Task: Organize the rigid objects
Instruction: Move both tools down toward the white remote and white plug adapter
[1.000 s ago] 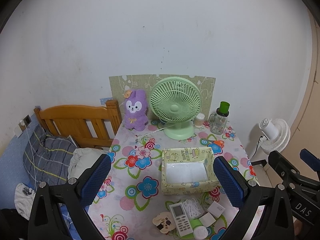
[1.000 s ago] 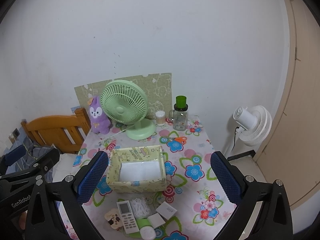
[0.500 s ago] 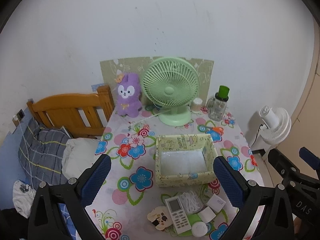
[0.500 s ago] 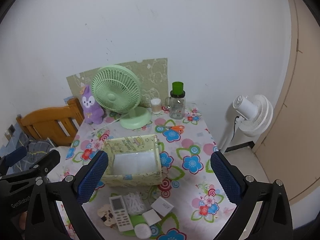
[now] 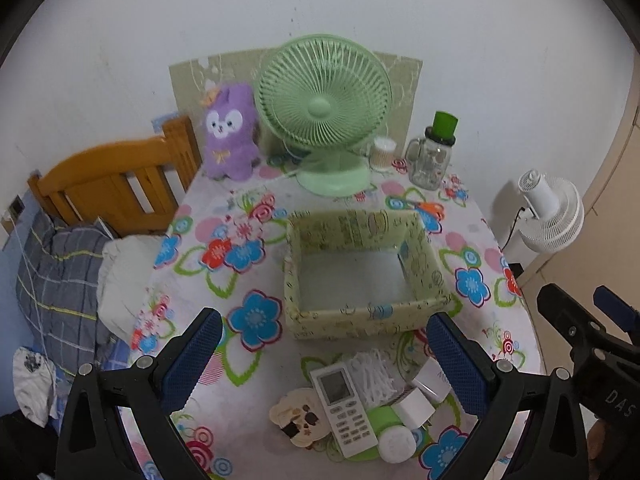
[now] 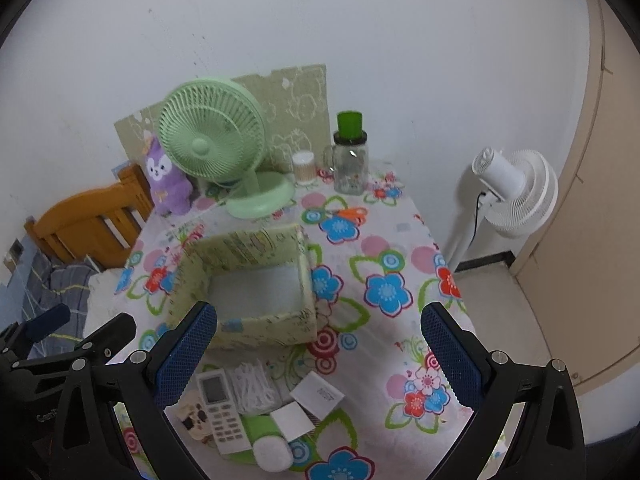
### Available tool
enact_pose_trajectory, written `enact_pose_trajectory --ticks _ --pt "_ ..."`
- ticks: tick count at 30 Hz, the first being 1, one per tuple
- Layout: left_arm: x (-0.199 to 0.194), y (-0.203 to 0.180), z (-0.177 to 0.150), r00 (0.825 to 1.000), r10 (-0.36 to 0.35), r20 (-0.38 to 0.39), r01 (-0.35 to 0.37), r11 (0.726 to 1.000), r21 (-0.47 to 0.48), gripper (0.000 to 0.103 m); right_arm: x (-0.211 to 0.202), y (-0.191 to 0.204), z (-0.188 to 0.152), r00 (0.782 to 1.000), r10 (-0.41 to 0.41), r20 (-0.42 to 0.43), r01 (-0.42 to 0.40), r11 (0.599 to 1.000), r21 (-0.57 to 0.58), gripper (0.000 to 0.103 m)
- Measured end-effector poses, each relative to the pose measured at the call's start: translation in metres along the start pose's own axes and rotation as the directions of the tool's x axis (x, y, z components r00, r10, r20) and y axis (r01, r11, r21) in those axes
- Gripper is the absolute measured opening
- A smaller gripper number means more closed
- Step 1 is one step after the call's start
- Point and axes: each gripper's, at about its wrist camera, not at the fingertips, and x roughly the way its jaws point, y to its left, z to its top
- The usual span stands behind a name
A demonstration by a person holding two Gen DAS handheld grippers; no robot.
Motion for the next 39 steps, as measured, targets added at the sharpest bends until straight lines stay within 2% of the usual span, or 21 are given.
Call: enact_pose_trajectory --ticks 5,10,19,26,36,39 --pt "0.024 -0.003 -0.014 1.000 0.015 -0.027 -0.015 1.000 -0.003 0.103 0.022 -0.005 -0.013 1.000 -0.017 -0.008 0.017 1.000 -0.011 0.103" --pt "0.040 -0.005 -0.031 0.998 0.066 -0.017 -0.066 0.997 -0.037 0.103 0.039 -0.007 -0.025 1.000 -0.004 -0.014 0.004 1.000 -0.009 0.103" --pt "0.082 0.000 -0.066 0.988 0.083 -0.128 -0.094 0.992 -0.086 0.103 0.077 -0.008 -0.057 0.997 0.006 -0.072 -0.008 1.000 -0.026 0.103" --pt "0.105 -0.008 -0.090 0.982 0.100 -0.161 -0.108 0.993 -0.044 0.103 0.102 -0.009 -0.085 0.993 0.009 -0.121 -0.012 1.000 -0.023 0.103" --pt "0.128 -0.011 -0.111 0.976 0.101 -0.192 -0.107 0.994 -0.020 0.103 0.119 -0.007 -0.108 0.990 0.000 -0.139 -0.005 1.000 -0.031 0.103" --pt "0.130 -0.012 -0.114 0.981 0.086 -0.173 -0.090 0.996 -0.018 0.101 0.121 -0.006 -0.113 0.990 -0.002 -0.138 -0.002 1.000 -0.030 0.103"
